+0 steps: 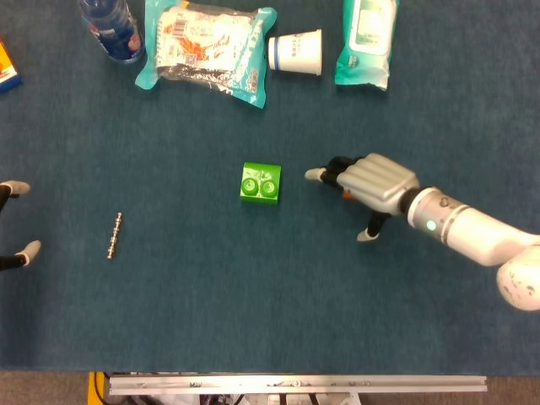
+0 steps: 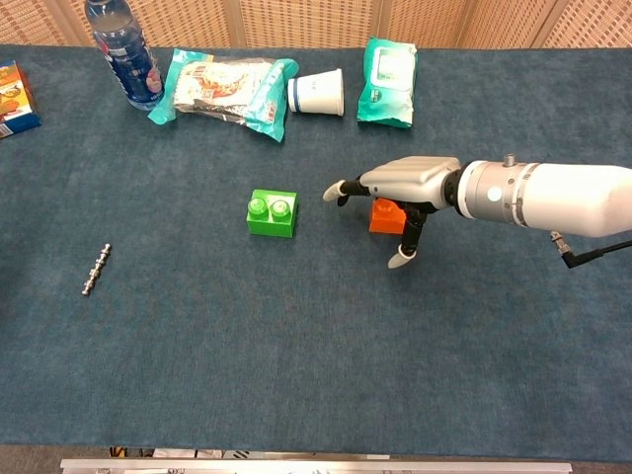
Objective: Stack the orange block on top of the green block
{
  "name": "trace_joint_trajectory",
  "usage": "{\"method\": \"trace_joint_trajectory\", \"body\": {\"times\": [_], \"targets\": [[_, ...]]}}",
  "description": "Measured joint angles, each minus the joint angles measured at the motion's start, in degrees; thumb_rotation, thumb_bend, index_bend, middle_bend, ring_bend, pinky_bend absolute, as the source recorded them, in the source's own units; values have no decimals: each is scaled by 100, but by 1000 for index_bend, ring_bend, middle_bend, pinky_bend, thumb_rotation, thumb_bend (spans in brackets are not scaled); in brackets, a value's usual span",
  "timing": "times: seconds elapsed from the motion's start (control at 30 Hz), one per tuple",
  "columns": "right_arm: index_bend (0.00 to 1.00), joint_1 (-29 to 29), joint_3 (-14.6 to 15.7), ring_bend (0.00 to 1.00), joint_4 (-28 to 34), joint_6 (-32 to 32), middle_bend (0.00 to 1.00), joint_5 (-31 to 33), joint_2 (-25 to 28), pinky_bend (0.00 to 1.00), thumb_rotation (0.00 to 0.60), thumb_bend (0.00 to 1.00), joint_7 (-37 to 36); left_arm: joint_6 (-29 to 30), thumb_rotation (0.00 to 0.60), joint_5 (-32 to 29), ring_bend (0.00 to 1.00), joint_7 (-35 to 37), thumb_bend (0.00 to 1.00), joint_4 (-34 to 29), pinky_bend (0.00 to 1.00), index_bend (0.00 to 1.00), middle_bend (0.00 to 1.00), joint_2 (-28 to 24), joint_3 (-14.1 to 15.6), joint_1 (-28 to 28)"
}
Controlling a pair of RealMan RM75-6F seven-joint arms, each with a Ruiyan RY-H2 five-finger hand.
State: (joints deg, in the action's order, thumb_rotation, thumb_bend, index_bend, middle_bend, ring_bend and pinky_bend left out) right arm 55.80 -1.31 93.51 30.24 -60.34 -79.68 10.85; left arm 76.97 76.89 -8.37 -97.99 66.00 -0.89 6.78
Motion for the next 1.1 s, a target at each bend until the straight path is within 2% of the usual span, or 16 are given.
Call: {"method": "trace_joint_trajectory", "body": {"times": [0.33,0.4,0.47,0.57,0.73,0.97,1.1], "targets": [[1,-84,46,92,177,131,193,-449,67,246,600,0,-136,-5,600,22,284,33,160,22,256,277,336,5,5,-2],[39,-122,45,98,158,333,205,-483,77,246,600,0,-47,0,600,28,284,39,160,19,256,277,336,-1,6,-5],[119,-158,52,106,142,557,214,-472,90,246,600,0,131,3,600,29,284,41,160,15,256,277,336,-4,7,-8],[202,-189,79,113,133,767,224,-355,119,246,600,28,463,3,600,41,284,42,160,15,256,277,336,0,13,-10],[274,-200,190,117,111,948,247,-29,121,246,600,60,1019,4,600,63,284,38,159,8,256,277,336,4,23,-12],[287,-178,380,119,7,1058,254,358,-16,246,600,63,1520,19,600,73,284,58,160,1,256,277,336,-11,24,-23],[307,-147,376,125,-89,1096,263,466,-116,246,600,116,1624,14,600,78,284,66,160,11,256,277,336,-9,29,-25]]}}
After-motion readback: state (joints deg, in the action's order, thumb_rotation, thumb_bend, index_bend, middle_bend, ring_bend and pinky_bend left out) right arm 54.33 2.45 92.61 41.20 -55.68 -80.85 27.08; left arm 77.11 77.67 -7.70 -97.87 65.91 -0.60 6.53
